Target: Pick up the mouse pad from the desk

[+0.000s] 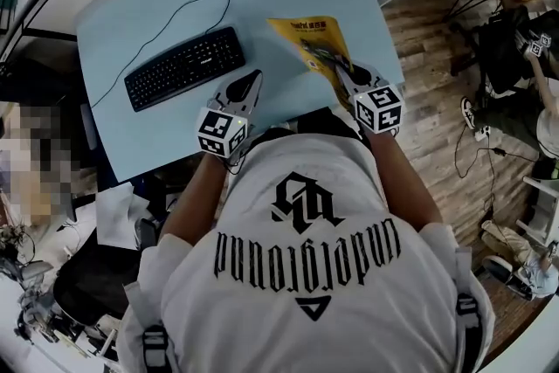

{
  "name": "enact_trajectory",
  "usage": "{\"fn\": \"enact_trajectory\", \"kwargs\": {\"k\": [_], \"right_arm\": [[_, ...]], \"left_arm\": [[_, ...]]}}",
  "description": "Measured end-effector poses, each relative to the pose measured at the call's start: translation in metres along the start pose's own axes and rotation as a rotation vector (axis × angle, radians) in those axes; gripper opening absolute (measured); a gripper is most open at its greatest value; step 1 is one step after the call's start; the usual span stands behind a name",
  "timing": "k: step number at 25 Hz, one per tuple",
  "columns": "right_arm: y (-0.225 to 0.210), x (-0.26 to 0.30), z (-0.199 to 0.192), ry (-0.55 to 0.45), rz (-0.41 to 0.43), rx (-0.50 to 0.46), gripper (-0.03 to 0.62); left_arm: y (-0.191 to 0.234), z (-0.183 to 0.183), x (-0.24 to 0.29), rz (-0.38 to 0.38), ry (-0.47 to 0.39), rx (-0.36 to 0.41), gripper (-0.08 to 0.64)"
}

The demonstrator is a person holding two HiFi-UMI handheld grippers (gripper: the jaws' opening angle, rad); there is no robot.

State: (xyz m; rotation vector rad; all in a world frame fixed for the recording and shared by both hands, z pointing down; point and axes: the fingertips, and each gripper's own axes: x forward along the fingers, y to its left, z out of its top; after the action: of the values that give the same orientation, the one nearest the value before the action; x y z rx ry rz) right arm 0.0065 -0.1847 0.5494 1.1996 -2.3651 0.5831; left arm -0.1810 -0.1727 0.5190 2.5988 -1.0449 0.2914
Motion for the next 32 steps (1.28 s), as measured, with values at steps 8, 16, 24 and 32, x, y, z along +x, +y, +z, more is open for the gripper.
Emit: {"fn": "enact_trajectory", "kwargs": {"k": [8,16,24,32], "right_arm": [[0.001,-0.028,0.012,-0.038,-0.026,0.017,0.025],[-0.003,-0.042,0.009,-0.046,0.016,-0.018,0.024],[-0.007,-0.082,0.006,-0.082,0.09,-0.092,0.023],[-0.016,-0.138,-0.016,-0.114,0.154,-0.128,0.023]], "left_arm": [[-0.007,0.003,-0.009,-0.013,0.002,0.005,0.008],[-0.026,0.006,-0.007,0.012,-0.007,0.004,0.008],[-0.082,0.01,0.003,0.042,-0.003,0.076,0.008],[-0.145,0.0,0.007,0.087,-0.023,0.059,0.008]]}}
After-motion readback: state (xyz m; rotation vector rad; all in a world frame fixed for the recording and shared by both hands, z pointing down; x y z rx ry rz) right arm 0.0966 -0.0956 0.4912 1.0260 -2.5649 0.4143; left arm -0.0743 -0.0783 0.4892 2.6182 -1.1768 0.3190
